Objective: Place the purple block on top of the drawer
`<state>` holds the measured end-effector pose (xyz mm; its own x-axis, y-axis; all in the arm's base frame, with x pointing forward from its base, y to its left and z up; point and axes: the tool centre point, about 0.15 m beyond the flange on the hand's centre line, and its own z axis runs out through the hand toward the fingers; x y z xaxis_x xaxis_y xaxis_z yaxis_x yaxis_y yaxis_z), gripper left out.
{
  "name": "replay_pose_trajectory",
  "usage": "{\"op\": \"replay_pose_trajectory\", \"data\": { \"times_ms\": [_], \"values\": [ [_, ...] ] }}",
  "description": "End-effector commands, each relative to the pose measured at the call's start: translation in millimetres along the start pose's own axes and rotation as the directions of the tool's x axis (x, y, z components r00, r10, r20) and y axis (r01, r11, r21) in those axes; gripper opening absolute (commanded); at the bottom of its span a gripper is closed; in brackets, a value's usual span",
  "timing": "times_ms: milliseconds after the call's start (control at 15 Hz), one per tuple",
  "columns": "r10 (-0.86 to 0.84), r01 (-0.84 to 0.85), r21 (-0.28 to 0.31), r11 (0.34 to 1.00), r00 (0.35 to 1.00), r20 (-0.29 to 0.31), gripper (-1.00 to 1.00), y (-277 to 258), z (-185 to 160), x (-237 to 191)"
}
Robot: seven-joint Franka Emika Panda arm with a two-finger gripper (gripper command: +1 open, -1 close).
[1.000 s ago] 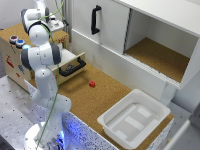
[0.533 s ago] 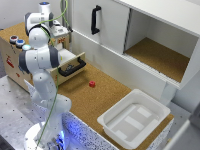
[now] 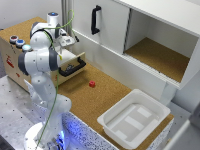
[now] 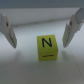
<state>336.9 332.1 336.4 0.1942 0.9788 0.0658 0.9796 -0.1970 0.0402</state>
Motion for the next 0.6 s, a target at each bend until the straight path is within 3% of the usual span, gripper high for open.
{"op": "replay_pose_trajectory", "data": {
  "times_ms": [0, 67, 533],
  "values": [
    [-0.039, 0.041, 0.034, 0.999, 0.997, -0.062, 1.00, 10, 27, 5],
    [-0.039, 0.041, 0.032, 0.999, 0.998, -0.057, -1.00, 11, 28, 5],
    [-0.013, 0.014, 0.019, 1.000, 0.999, -0.037, -1.00, 13, 25, -8]
  ]
}}
